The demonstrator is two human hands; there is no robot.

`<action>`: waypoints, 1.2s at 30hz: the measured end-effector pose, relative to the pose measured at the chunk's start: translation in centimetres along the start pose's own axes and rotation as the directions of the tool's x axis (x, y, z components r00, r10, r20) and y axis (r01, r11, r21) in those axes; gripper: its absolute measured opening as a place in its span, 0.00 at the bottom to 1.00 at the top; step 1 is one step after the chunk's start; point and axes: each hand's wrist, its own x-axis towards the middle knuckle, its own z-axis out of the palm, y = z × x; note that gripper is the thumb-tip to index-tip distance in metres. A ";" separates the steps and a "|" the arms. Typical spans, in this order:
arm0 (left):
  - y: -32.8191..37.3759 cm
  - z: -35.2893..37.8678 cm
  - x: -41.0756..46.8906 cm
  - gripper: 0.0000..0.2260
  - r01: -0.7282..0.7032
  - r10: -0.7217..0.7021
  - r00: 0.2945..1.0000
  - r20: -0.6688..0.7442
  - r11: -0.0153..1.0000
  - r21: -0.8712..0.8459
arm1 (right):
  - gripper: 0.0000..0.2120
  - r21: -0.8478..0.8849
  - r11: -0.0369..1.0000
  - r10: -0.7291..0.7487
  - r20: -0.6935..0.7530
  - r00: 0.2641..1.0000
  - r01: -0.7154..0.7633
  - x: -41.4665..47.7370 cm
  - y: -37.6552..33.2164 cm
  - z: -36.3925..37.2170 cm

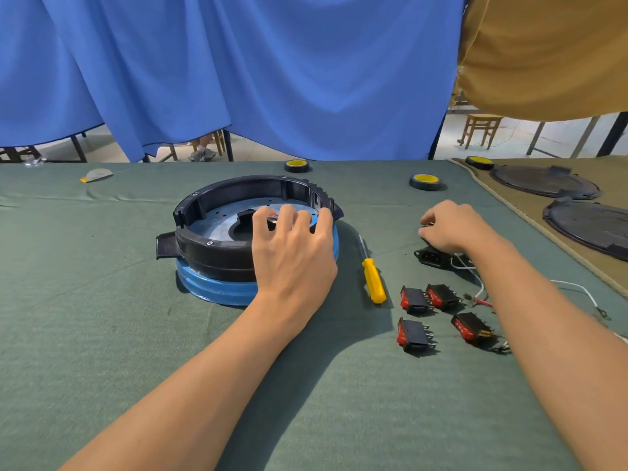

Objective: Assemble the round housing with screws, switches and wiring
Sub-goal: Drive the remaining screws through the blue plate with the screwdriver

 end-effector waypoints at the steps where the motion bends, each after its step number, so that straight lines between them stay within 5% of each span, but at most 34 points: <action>1: 0.0 0.0 0.0 0.10 -0.003 0.003 1.000 0.001 1.000 -0.001 | 0.13 0.008 1.000 0.015 -0.042 0.999 -0.014 0.2 -0.1 0.2; 6: 0.0 -0.2 0.0 0.10 -0.013 0.013 1.000 0.012 1.000 0.004 | 0.09 0.135 0.990 0.069 -0.219 0.973 -0.040 0.3 -0.3 0.9; 15: -0.1 -0.8 0.3 0.13 -0.018 0.015 0.990 0.143 1.000 0.017 | 0.10 0.330 0.941 0.002 -0.223 0.975 0.073 -0.6 -1.2 -1.0; 17: -0.1 -1.0 0.4 0.09 -0.016 0.017 0.986 0.167 1.000 -0.008 | 0.10 0.550 0.825 -0.041 -0.166 0.985 0.127 -1.9 -2.6 -2.2; 21: -0.6 -1.2 0.8 0.06 0.030 -0.017 0.989 0.144 0.996 -0.088 | 0.10 0.928 0.369 -0.147 0.112 0.983 -0.051 -5.0 -6.2 -4.1; 30: -1.6 -2.3 1.1 0.11 0.084 -0.071 0.993 0.094 0.985 -0.150 | 0.10 0.903 -0.131 -0.197 0.380 0.904 -0.408 -8.0 -11.2 -1.8; 33: -1.9 -2.4 1.0 0.14 0.038 -0.029 0.996 0.082 0.993 -0.115 | 0.11 0.889 -0.201 -0.194 0.377 0.906 -0.412 -7.9 -10.8 -1.8; 36: -2.1 -2.4 1.1 0.28 -0.003 0.012 0.993 0.120 0.997 -0.075 | 0.11 0.892 -0.219 -0.180 0.361 0.915 -0.395 -7.8 -10.4 -2.1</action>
